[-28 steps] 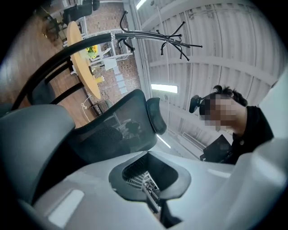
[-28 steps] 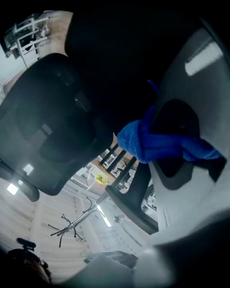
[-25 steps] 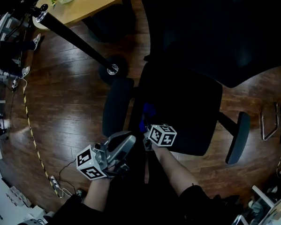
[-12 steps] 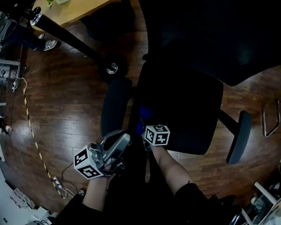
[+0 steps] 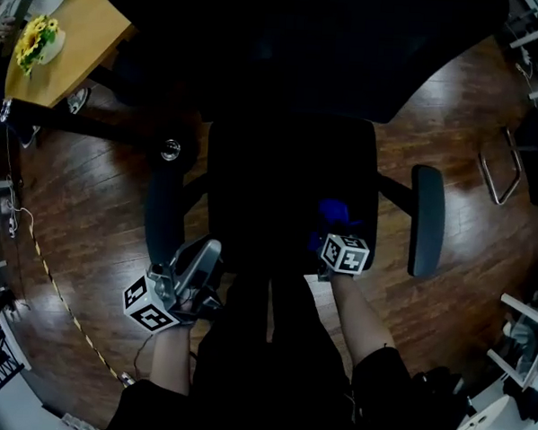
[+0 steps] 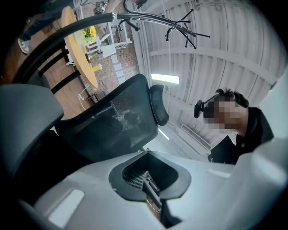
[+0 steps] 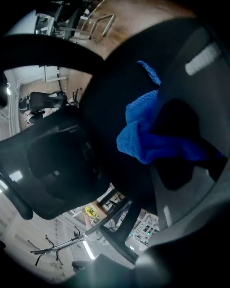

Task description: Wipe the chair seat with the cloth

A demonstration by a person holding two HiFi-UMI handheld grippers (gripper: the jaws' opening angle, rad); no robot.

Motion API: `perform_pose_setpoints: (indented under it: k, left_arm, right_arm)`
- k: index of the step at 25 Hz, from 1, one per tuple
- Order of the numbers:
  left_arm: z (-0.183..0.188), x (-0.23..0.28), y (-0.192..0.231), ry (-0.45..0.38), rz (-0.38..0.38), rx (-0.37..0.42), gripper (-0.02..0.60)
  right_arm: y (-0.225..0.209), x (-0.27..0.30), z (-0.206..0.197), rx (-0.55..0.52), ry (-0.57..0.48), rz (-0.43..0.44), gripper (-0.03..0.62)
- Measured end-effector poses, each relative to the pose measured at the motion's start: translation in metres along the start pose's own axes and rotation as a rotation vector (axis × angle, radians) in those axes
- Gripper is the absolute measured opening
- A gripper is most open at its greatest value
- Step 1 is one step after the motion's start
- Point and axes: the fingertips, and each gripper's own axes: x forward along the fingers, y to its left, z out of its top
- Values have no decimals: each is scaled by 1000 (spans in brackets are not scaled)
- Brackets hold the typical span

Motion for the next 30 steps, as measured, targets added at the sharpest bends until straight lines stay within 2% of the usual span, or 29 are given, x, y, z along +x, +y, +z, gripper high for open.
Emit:
perform_pose_setpoints:
  k: [3, 5, 11, 17, 20, 23, 26, 28, 30]
  left_arm:
    - [-6, 17, -5, 32, -20, 7, -8]
    - [-15, 24, -8, 54, -27, 10, -8]
    - [-25, 31, -12, 79, -34, 5, -8]
    - [-26, 23, -13, 60, -23, 5, -8]
    - [-18, 16, -14, 31, -13, 15, -8]
    - [-4, 3, -17, -13, 10, 40, -8]
    - [13, -14, -19, -58, 36, 65, -8]
    - [23, -27, -16, -81, 56, 77, -8]
    - [30, -39, -14, -101, 80, 89, -8]
  right_arm:
    - [-61, -34, 16, 2, -29, -94, 63]
    - [-80, -52, 25, -14, -38, -128, 63]
    - [-88, -57, 29, -36, -55, -128, 63]
    - [-80, -57, 30, -54, -66, -85, 63]
    - [-26, -54, 23, -96, -57, 36, 63]
    - [65, -51, 3, -122, -8, 234, 63]
    - [156, -40, -29, -105, 69, 404, 63]
    - [205, -25, -54, -98, 122, 472, 63]
    - [242, -6, -83, -136, 189, 516, 63]
